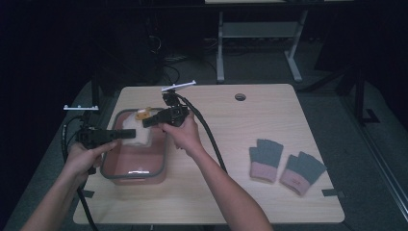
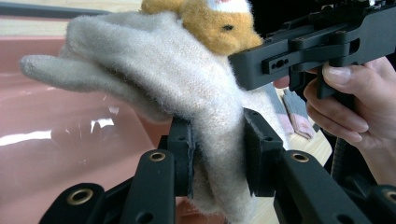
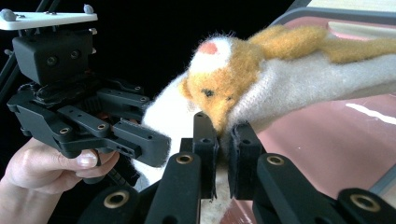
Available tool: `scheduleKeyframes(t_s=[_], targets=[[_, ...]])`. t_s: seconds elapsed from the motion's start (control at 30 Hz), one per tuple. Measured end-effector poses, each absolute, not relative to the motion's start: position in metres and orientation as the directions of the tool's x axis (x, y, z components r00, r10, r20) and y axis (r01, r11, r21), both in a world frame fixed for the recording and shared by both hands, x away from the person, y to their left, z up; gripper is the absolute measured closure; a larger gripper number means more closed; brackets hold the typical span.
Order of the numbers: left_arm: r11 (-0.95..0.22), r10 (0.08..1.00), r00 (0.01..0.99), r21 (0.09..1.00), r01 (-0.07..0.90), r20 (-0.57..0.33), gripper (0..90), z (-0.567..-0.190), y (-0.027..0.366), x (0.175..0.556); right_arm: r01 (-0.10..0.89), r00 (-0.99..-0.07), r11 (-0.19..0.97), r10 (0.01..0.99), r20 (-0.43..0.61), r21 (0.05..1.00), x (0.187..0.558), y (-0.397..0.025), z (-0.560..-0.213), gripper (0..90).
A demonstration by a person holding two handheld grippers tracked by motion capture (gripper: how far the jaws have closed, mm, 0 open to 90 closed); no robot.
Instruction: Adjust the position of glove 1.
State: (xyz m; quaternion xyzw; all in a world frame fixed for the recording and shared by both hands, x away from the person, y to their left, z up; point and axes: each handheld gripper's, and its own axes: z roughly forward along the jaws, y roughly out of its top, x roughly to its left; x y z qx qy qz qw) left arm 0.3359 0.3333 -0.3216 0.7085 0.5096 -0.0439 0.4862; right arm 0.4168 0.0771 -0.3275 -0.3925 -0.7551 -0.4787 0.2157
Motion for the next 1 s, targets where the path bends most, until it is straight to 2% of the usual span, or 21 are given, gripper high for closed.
scheduleKeyframes(t_s=[1.0], targets=[[-0.001,0.709,0.387,0.548,0.836,-0.589,67.6,-0.369,0.348,0.337,0.848,-0.530,0.264,0.391,0.753,0.460,0.422,0.098,-0.385,83.1]])
